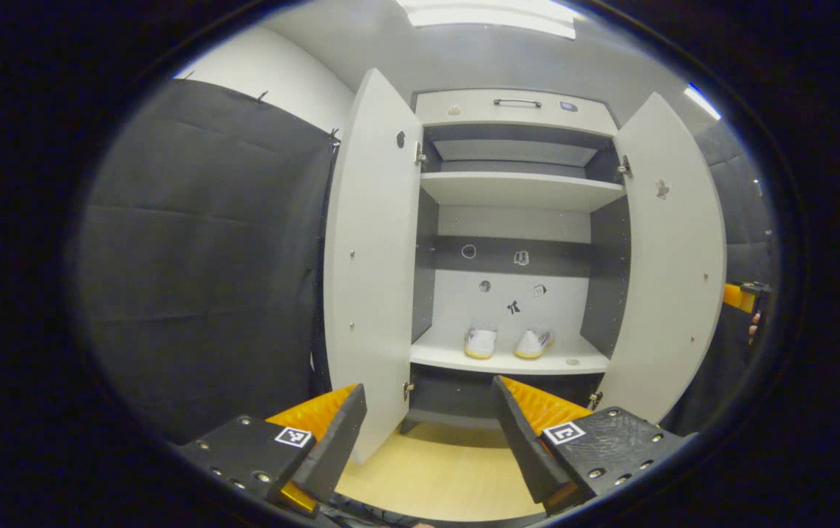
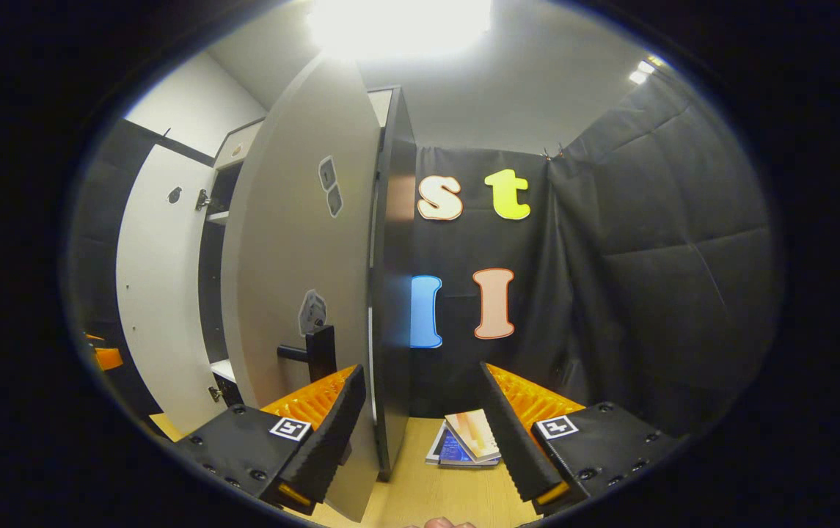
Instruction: Grab one shoe with the right hand and put it into the shoe cabinet, grab the other shoe with the left hand and put it into the shoe cabinet; then close the right door with the right hand and the left door with the left hand.
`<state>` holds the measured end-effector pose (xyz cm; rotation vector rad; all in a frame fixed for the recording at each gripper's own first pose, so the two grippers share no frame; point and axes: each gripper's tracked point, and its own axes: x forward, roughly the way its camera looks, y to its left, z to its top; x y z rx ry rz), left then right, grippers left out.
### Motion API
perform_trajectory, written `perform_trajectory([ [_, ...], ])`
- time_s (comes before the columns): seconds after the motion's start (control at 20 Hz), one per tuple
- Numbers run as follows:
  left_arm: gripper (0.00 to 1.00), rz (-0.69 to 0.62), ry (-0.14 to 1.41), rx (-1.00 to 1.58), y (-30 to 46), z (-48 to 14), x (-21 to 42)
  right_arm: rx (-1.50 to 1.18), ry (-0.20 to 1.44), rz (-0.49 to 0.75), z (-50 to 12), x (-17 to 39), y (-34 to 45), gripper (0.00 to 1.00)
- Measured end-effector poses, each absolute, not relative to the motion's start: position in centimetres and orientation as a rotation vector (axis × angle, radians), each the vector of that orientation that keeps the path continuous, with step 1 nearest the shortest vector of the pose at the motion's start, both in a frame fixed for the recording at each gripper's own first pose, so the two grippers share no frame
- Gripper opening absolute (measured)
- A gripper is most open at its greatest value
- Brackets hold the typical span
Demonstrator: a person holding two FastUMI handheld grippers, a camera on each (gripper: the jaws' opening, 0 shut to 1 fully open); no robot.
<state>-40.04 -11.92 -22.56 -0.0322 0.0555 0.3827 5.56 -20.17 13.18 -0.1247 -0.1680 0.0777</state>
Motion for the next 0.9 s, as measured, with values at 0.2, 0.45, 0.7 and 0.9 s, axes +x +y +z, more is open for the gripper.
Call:
perform_trajectory([
  [0.2, 1.00, 0.360, 0.044, -0.030, -10.5, -22.5, -38.6, -0.114, -0.131, 0.073, 12.3, 5.8, -20.0, 0.92],
  [0.45, 1.00, 0.286, 0.037, -0.063, -8.6, -23.0, -36.7, -0.111, -0.119, -0.040, 12.3, 4.7, -19.4, 0.95],
  [0.7, 1.00, 0.226, 0.053, -0.081, -6.1, -24.4, -35.4, -0.079, -0.101, -0.081, 11.8, 4.4, -16.7, 0.89],
  [0.9, 0.89, 0.186, 0.066, -0.118, -4.4, -25.2, -35.0, -0.042, -0.106, -0.083, 11.2, 4.4, -13.2, 0.94],
])
